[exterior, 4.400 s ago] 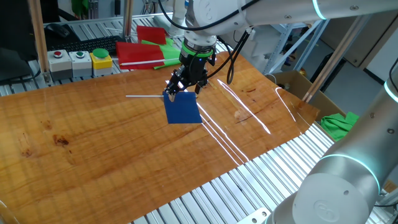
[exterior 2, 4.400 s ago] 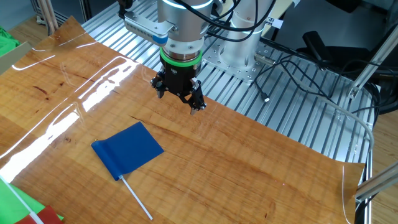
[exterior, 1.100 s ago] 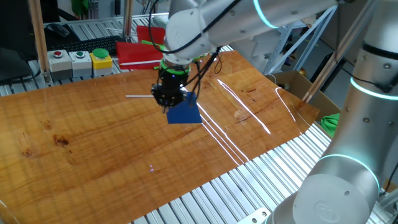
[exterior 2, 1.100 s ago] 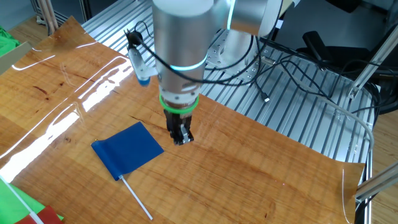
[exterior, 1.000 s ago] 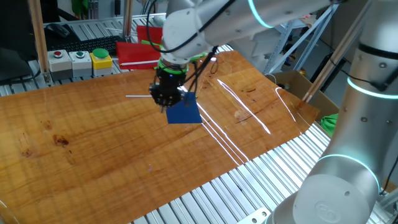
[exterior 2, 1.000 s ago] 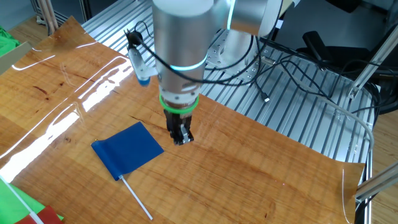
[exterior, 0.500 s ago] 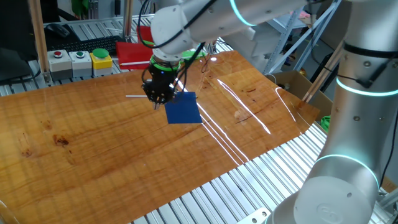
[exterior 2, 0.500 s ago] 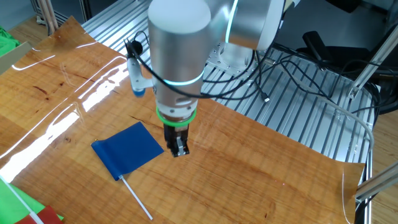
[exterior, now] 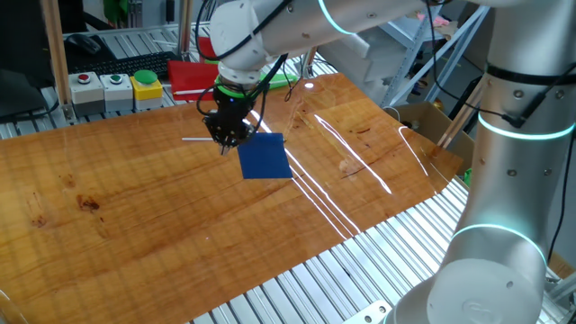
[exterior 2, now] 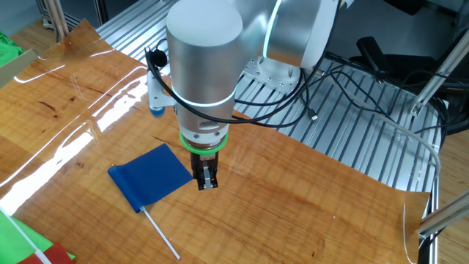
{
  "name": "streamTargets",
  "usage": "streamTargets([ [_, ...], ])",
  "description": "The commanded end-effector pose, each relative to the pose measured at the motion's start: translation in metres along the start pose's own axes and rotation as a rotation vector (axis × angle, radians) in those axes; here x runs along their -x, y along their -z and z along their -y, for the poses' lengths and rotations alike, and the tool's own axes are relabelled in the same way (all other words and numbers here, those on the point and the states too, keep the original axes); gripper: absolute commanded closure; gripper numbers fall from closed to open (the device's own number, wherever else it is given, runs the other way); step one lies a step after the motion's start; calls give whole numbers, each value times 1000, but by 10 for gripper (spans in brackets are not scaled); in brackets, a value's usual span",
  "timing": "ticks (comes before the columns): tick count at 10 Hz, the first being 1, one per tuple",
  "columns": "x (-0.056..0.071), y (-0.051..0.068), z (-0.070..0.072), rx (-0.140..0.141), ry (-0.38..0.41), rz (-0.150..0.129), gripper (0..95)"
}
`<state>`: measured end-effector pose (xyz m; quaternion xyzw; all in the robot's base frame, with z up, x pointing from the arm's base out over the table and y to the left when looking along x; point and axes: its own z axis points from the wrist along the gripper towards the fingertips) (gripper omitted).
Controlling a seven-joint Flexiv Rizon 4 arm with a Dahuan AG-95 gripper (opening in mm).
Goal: Wave the flag
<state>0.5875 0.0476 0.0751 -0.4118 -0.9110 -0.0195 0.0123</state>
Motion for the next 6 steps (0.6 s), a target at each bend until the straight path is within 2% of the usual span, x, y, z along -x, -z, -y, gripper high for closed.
streamTargets([
  [1, 0, 0, 0, -6, -11, 3, 950],
  [4, -1, 0, 0, -9, -10, 5, 950],
  [5, -1, 0, 0, 19, 21, 1, 950],
  [6, -1, 0, 0, 15, 6, -1, 950],
])
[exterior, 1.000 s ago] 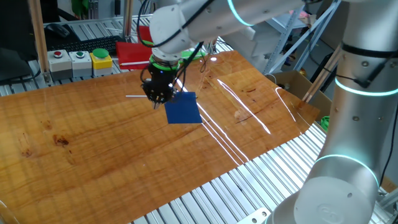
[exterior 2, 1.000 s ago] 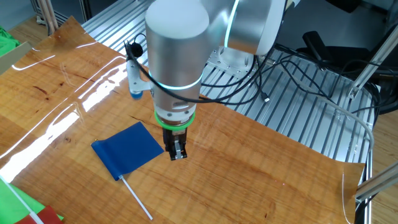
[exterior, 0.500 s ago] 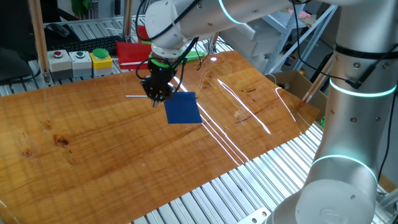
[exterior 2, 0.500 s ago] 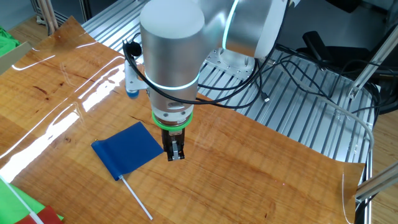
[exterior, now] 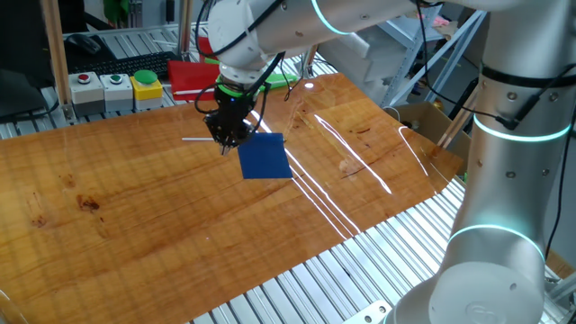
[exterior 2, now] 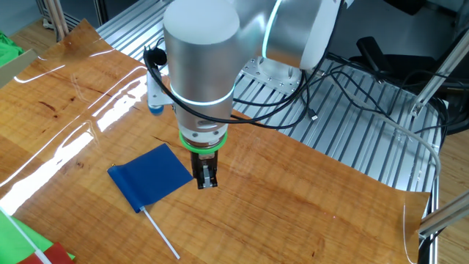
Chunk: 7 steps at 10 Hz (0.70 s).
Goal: Wave the flag
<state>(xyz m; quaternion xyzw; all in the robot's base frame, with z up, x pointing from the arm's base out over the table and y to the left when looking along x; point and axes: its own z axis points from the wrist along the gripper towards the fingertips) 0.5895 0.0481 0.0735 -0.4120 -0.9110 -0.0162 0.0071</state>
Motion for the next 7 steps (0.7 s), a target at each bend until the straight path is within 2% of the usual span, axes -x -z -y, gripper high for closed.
streamTargets([
  [1, -1, 2, 2, 2, -7, -8, 950],
  [3, -1, 2, 2, -20, 4, 11, 950],
  [4, -1, 2, 2, -25, 2, 6, 950],
  [5, -1, 2, 2, -16, 20, -2, 950],
  [7, -1, 2, 2, -12, 33, 1, 950],
])
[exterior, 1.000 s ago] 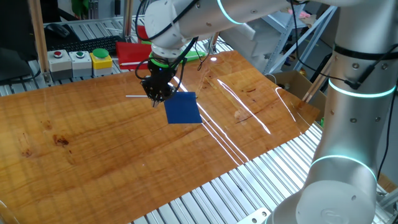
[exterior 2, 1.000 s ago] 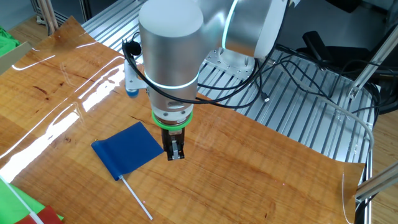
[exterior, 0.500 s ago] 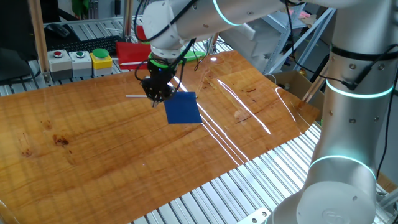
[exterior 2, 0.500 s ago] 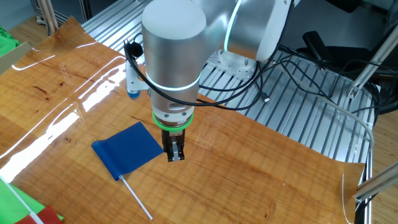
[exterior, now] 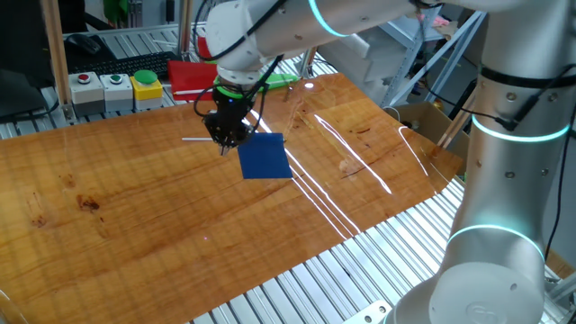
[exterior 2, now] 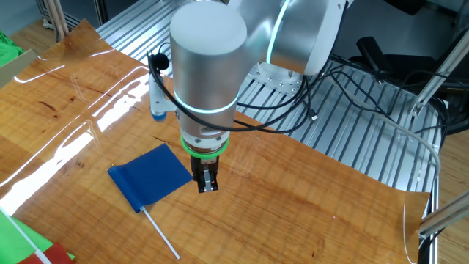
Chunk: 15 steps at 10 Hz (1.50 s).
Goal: Wave the flag
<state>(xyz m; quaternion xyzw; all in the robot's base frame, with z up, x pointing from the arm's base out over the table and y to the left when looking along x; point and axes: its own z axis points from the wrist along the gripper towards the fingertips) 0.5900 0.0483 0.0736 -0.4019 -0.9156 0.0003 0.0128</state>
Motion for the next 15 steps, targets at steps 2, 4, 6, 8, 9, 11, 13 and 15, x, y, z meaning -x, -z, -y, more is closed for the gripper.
streamTargets([
  [2, -2, 1, 2, 27, -11, -14, 950],
  [4, -2, 1, 2, 36, -53, -27, 950],
  [6, -2, 1, 2, 35, -159, -46, 950],
  [8, 0, -1, -2, 34, -270, -50, 950],
  [9, 3, -4, -9, 39, -306, -52, 950],
  [11, 10, -11, -25, 44, -379, -62, 950],
  [13, 18, -20, -39, 55, -462, -72, 950],
  [15, 26, -28, -51, 76, -542, -59, 950],
])
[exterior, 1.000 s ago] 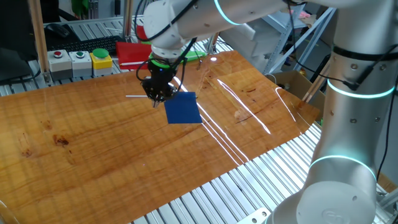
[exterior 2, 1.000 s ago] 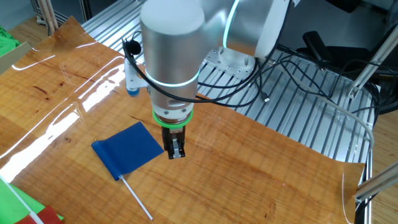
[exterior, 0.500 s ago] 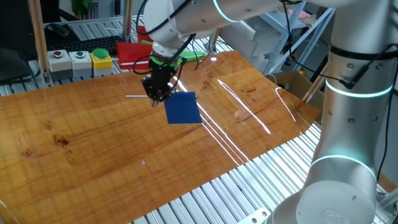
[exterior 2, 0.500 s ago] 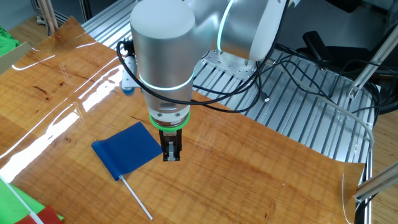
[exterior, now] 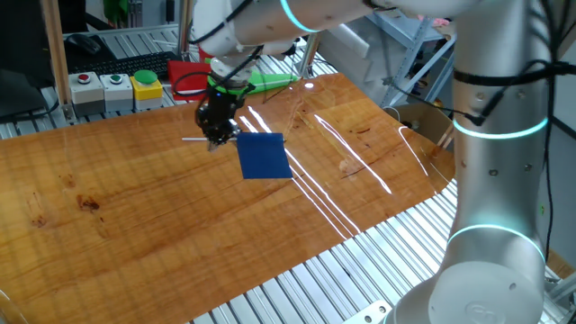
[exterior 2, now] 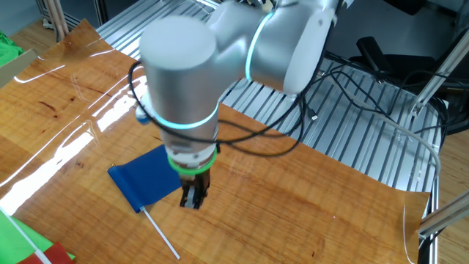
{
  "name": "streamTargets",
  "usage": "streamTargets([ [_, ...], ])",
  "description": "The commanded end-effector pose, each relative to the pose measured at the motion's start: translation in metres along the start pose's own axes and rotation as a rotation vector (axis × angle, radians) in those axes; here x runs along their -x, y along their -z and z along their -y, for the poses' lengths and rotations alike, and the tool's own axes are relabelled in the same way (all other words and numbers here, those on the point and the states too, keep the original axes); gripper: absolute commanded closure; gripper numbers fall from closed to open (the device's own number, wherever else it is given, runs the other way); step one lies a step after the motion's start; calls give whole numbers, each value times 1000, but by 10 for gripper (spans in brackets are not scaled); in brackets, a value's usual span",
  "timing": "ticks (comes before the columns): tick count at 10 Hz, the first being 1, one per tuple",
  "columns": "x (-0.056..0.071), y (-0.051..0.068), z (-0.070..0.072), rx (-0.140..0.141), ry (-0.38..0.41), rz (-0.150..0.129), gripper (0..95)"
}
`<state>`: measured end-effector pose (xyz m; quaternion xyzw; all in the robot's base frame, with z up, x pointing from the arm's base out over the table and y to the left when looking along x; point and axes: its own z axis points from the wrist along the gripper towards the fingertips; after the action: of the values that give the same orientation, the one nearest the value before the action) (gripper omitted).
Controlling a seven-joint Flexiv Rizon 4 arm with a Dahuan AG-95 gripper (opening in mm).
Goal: Wave the flag
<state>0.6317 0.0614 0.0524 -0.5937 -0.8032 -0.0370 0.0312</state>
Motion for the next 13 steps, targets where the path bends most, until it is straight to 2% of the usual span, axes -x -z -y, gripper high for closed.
streamTargets([
  [1, 4, -13, -19, 29, -144, 7, 950],
  [5, 12, -25, -37, 33, -351, 5, 950],
  [9, 26, -28, -52, 33, -546, 5, 950],
  [11, 31, -29, -57, 33, -609, 9, 950],
  [12, 33, -29, -61, 33, -635, 9, 760],
  [13, 36, -29, -65, 33, -645, 8, 760],
])
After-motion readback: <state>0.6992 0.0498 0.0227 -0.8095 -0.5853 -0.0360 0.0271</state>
